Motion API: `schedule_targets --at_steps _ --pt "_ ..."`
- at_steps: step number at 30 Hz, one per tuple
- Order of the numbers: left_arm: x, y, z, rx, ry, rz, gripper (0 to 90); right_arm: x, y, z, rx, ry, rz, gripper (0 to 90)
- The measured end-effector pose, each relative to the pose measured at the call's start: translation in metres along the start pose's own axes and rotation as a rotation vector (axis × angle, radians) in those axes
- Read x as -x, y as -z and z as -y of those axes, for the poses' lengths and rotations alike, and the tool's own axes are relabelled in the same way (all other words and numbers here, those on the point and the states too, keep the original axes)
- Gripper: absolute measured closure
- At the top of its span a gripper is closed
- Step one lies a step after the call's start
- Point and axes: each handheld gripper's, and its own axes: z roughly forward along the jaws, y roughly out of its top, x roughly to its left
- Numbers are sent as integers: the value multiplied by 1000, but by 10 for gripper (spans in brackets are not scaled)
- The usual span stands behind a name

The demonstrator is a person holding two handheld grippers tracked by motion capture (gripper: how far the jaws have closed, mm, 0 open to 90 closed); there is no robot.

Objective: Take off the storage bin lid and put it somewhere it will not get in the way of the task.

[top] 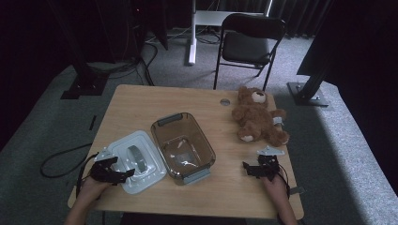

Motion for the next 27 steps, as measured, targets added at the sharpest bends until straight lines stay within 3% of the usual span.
schedule_targets --at_steps 8,12,16,22,27 --pt "-4 6 13 -12 25 -78 6 0 0 0 -1 0 0 115" --pt "-7 9 22 -19 33 -156 6 -1 0 0 -1 -7 10 115" --pt "-12 15 29 -4 61 -167 6 -1 0 0 -1 -4 6 115" --pt "-17 21 36 -13 91 -245 6 0 1 -1 -17 4 -4 115" --pt "-19 22 41 -24 129 -272 6 -1 1 -1 -18 1 1 115"
